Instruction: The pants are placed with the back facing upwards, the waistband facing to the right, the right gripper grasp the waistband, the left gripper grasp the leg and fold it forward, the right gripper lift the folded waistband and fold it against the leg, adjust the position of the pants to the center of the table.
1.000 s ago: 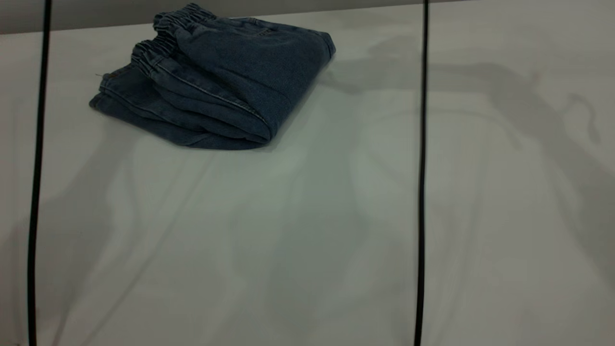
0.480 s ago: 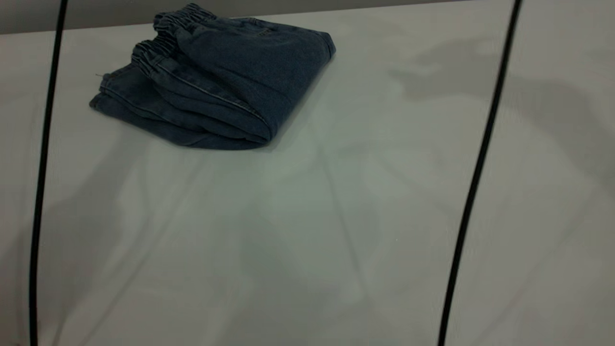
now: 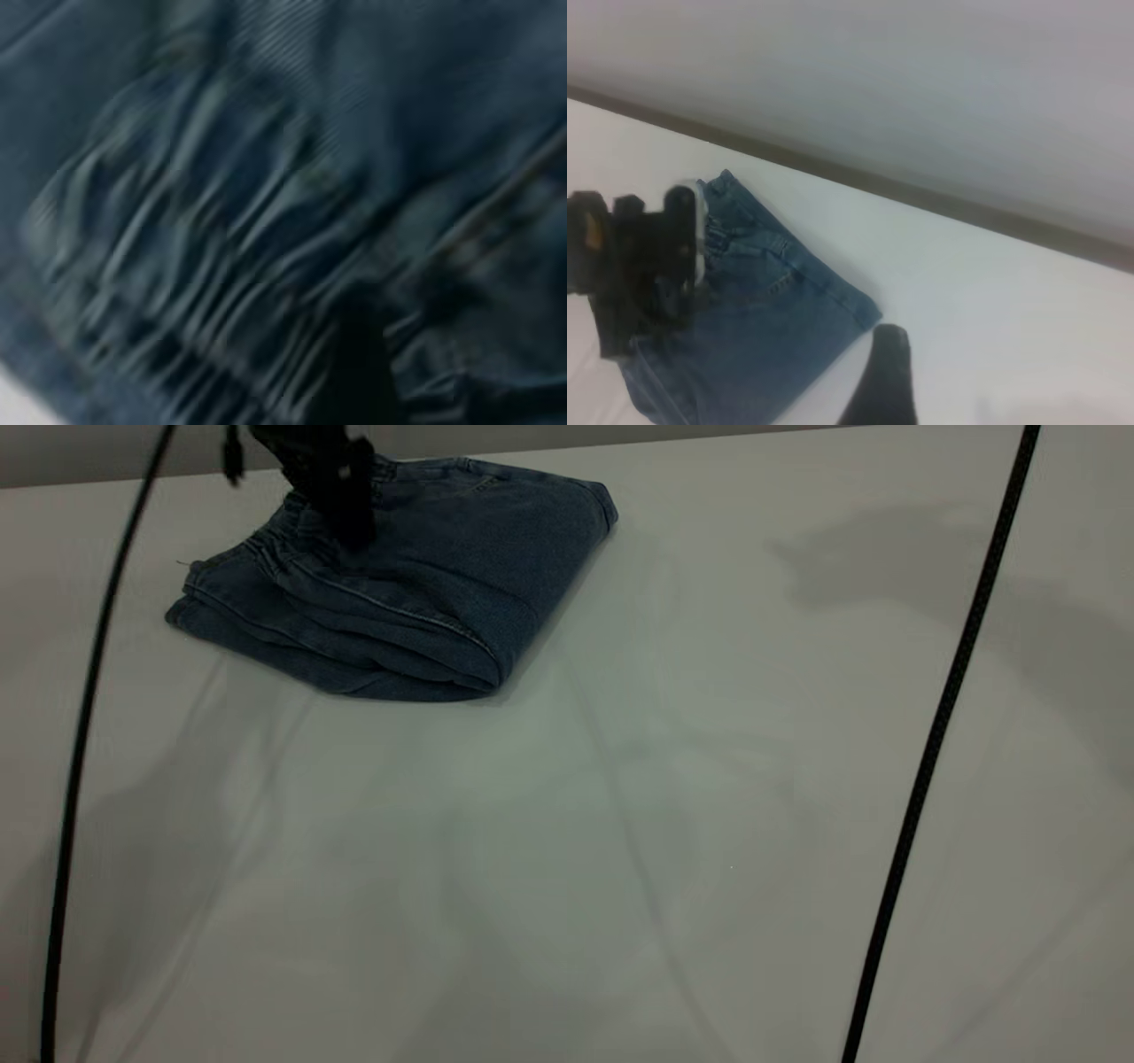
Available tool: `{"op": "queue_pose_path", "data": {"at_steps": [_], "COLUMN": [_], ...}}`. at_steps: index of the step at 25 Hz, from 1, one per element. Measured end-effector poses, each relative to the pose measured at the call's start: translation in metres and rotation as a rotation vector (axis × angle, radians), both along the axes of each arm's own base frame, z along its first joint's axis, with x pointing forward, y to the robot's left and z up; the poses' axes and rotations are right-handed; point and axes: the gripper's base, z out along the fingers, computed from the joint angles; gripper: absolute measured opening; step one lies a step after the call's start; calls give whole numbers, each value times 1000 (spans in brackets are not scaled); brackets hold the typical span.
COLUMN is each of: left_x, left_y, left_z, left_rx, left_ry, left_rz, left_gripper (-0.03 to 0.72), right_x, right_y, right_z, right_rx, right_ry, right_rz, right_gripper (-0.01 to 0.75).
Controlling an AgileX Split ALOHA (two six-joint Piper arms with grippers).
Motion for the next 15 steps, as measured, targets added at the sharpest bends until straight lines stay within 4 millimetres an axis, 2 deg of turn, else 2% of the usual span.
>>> {"op": "queue_pose_path", "data": {"at_steps": [3, 10, 15], "left_x": [0, -2, -2], "left_y": [0, -2, -5], "left_z": [-9, -39, -39], "left_rx": [6, -10, -51], "left_ry": [13, 75, 95], "left_rz": [-47, -34, 79], "left_gripper": [507, 507, 507], "right_x": [0, 0, 0], "right_y": [0, 0, 0], "right_z": [0, 0, 0], "right_rx": [1, 2, 1], "right_ry": [-2, -2, -3], "right_rz": [-1, -1, 0], "right_gripper": [587, 587, 587]}}
